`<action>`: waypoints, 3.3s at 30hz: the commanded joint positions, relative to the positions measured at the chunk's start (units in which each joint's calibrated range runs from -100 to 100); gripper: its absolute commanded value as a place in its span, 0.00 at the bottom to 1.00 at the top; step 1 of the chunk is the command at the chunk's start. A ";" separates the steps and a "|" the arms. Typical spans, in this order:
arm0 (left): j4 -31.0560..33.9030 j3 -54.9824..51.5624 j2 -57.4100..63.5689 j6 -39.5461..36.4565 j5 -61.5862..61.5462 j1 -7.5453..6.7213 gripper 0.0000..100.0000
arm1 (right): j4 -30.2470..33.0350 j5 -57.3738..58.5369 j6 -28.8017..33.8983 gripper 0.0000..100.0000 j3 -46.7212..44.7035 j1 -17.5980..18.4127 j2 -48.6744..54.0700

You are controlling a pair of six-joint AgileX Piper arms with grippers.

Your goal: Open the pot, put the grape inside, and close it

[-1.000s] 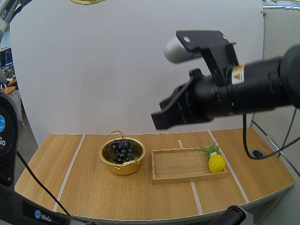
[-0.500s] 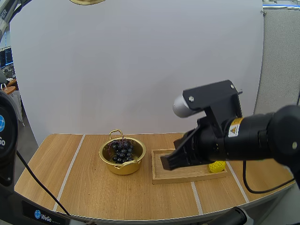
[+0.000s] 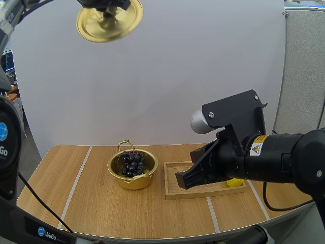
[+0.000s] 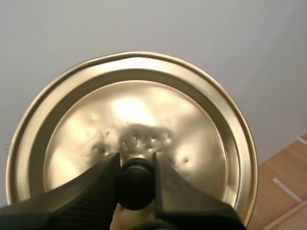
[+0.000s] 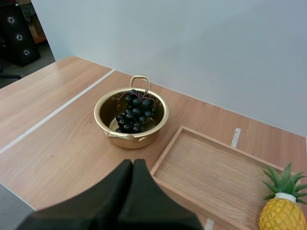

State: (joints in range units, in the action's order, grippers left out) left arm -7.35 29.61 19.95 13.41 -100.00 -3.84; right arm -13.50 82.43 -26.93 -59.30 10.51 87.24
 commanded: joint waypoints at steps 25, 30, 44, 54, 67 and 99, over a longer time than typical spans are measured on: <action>-6.08 -49.09 -4.75 14.59 10.81 -0.13 0.00 | -0.41 -1.84 -0.97 0.00 -0.17 -0.29 0.47; -6.32 -49.43 -10.74 15.24 17.14 -0.13 0.00 | -0.41 -1.84 -0.97 0.00 -0.17 -0.29 0.47; -8.39 -49.43 -24.47 16.58 22.31 -0.13 0.00 | -0.41 -1.92 -1.08 0.00 -0.17 -0.35 0.47; -9.51 -49.60 -25.01 17.32 19.62 -0.13 0.00 | -0.41 -1.92 -1.08 0.00 -0.17 -0.35 0.47; -7.85 -49.60 -25.01 17.47 15.98 -0.13 0.00 | -0.41 -1.77 -1.07 0.00 -0.17 -0.35 0.47; -8.65 -51.69 -29.15 17.48 16.61 -0.13 0.05 | -0.41 -1.42 -1.07 0.00 -0.17 -0.35 0.47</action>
State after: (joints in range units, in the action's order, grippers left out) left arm -14.56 -21.82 -7.42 30.85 -82.22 -3.84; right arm -13.75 81.57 -27.44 -59.29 10.33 87.24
